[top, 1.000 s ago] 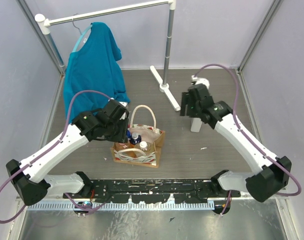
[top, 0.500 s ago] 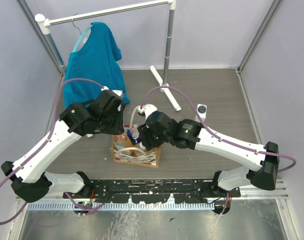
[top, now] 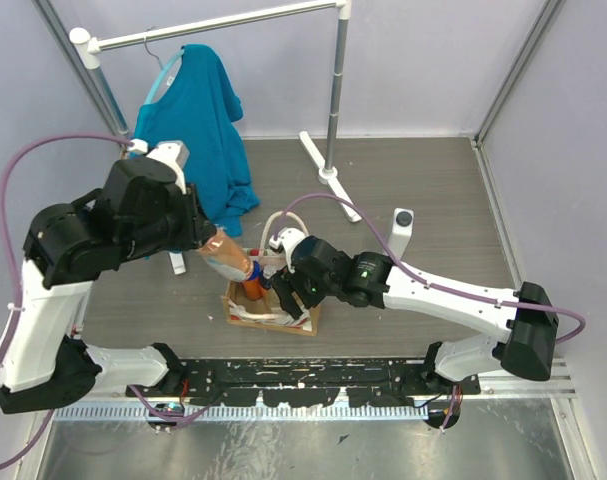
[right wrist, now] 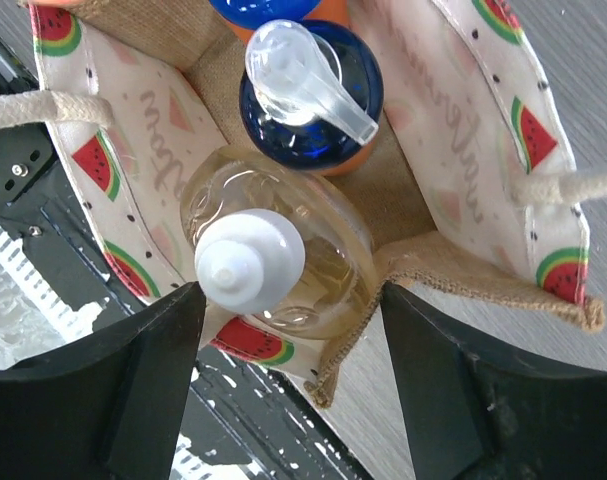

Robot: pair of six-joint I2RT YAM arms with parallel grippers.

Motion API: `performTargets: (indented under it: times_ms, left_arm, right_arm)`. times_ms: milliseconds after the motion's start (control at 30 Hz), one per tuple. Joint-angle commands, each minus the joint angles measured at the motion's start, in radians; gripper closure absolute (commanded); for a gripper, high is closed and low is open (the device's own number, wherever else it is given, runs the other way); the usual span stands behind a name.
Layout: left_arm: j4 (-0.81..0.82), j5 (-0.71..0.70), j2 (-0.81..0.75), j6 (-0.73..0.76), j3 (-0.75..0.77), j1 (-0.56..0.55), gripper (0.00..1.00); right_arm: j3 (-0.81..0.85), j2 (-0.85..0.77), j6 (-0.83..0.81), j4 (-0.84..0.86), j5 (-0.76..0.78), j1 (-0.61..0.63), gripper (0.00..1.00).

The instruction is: Take the personal care products out of the canvas bag

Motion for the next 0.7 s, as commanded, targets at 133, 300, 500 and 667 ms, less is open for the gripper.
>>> performTargets:
  times_ms: [133,300,500,667]
  left_arm:
    - [-0.086,-0.127,-0.031,-0.032,0.152,-0.002,1.0]
    - [-0.098,-0.136,-0.055,-0.054,0.057,-0.002,1.0]
    - [-0.033,-0.117,-0.107,-0.082,-0.149,-0.003,1.0]
    - [0.05,-0.091,-0.156,-0.092,-0.313,-0.002,1.0]
  right_arm:
    - [0.061,0.066,-0.14,0.1,-0.034,0.011,0.24]
    - [0.125,0.084,-0.186,0.033,0.006,0.017,0.24]
    - [0.148,0.068,-0.222,-0.017,0.032,0.019,0.24]
    - [0.134,0.042,-0.245,-0.004,0.009,0.02,0.24]
